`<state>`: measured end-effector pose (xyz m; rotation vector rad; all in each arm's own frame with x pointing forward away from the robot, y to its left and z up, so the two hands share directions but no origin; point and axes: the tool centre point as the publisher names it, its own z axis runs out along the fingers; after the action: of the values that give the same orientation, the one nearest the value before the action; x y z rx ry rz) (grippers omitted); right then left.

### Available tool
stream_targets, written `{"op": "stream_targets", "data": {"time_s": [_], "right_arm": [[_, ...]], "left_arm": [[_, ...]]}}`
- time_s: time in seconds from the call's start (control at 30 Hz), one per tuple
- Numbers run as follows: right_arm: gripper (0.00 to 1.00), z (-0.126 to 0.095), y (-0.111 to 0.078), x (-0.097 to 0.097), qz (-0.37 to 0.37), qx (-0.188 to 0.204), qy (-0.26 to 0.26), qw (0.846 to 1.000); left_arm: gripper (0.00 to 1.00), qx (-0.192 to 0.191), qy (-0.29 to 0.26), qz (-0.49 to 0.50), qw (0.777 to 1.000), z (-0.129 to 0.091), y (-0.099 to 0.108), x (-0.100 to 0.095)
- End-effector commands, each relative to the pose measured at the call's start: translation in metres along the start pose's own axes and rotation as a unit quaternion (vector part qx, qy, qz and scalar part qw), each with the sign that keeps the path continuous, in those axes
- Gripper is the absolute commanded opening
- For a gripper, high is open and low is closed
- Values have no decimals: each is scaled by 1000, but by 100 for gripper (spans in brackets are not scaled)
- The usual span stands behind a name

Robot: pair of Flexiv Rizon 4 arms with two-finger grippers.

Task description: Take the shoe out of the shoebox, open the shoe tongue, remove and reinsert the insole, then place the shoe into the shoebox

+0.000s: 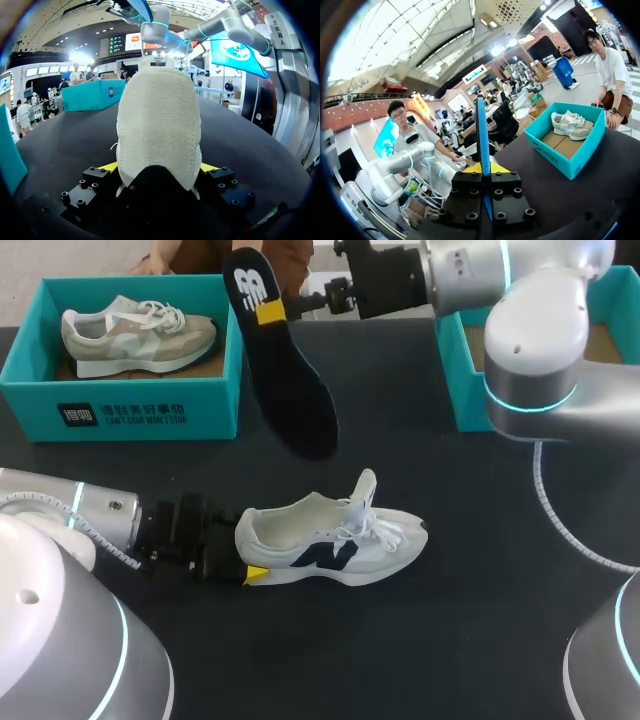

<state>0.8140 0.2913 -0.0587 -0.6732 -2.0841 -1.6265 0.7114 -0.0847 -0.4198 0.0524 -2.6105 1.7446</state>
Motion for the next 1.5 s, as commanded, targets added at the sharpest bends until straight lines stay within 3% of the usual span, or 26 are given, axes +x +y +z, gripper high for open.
{"op": "stream_targets", "data": {"time_s": [0.03,0.43,0.53,0.6,0.9,1.07,1.23,1.5], "right_arm": [[0,-8,3,7,3,10,-20,1000],[0,-8,3,7,3,10,-20,1000],[0,-13,3,8,10,-37,-28,999],[0,-21,8,14,15,-37,-31,999],[0,-60,36,49,22,-63,-28,997],[0,-75,44,77,25,-80,0,996],[0,-84,41,110,29,-89,9,996],[0,-88,22,145,46,-100,-1,994]], "left_arm": [[0,-1,0,0,1000,5,4,2],[0,-1,0,0,1000,5,4,2],[0,-1,0,0,1000,5,4,2],[0,-1,0,0,1000,5,4,2],[0,-1,0,0,1000,5,4,2],[0,-1,0,0,1000,5,4,2],[0,-1,0,0,1000,5,4,2],[0,-1,0,0,1000,5,4,2]]}}
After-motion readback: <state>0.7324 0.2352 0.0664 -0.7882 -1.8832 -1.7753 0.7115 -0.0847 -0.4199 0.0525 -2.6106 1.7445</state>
